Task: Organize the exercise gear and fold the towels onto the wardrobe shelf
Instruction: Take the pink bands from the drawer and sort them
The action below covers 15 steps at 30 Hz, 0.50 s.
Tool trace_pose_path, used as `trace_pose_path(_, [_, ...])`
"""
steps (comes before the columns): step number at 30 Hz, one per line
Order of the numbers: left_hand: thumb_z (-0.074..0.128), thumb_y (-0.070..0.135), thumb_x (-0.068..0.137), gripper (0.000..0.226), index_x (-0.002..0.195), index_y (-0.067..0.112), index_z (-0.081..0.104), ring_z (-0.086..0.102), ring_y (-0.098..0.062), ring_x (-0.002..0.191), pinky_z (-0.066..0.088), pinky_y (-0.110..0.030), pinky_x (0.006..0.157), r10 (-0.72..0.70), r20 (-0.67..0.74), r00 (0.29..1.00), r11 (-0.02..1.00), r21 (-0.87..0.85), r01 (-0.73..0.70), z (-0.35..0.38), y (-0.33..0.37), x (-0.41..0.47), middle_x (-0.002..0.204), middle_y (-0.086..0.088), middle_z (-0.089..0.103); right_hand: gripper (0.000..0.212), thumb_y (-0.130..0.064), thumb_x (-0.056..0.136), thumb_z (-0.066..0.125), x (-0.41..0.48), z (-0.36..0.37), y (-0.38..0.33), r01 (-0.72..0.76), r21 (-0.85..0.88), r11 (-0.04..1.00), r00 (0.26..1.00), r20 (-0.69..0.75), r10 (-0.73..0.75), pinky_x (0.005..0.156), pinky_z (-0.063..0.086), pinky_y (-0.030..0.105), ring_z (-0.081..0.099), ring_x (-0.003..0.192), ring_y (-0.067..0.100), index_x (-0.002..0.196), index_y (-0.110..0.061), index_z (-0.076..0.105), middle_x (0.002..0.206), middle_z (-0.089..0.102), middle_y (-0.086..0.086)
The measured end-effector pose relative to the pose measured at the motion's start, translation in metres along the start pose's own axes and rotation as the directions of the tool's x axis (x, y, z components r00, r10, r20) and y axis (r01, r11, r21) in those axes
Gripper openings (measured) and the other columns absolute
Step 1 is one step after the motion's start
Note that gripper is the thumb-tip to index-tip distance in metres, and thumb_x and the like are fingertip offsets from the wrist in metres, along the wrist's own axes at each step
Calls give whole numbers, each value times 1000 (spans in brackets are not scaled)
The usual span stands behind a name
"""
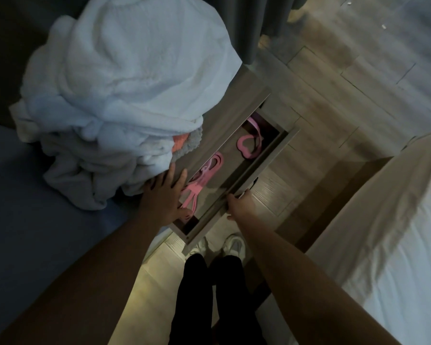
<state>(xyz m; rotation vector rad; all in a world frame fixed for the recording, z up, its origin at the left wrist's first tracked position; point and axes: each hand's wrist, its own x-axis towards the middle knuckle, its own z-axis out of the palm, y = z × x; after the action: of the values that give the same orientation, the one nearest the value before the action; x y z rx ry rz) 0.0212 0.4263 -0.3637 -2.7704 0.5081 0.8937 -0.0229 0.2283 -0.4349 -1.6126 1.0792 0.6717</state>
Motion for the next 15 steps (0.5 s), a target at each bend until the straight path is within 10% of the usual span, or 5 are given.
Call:
trace_pose_path(4, [60, 78, 68, 121, 155, 24, -4, 7, -33, 147, 21, -53, 113, -24, -36, 999, 1000, 5, 24, 3, 5, -1, 162, -14, -8, 33, -23, 90, 61, -3, -10, 8, -24, 37, 999, 999, -26, 25, 40, 53, 26, 66, 63, 18, 118, -13, 47, 80, 59, -3])
trace_pose_path(15, [60, 77, 70, 121, 156, 21, -2, 7, -33, 147, 21, -57, 112, -66, -46, 997, 997, -36, 64, 2, 16, -6, 162, -15, -5, 35, -12, 97, 53, -44, -71, 41, -134, 169, 976, 991, 22, 132, 76, 58, 45, 65, 94, 34, 130, -7, 43, 116, 59, 17])
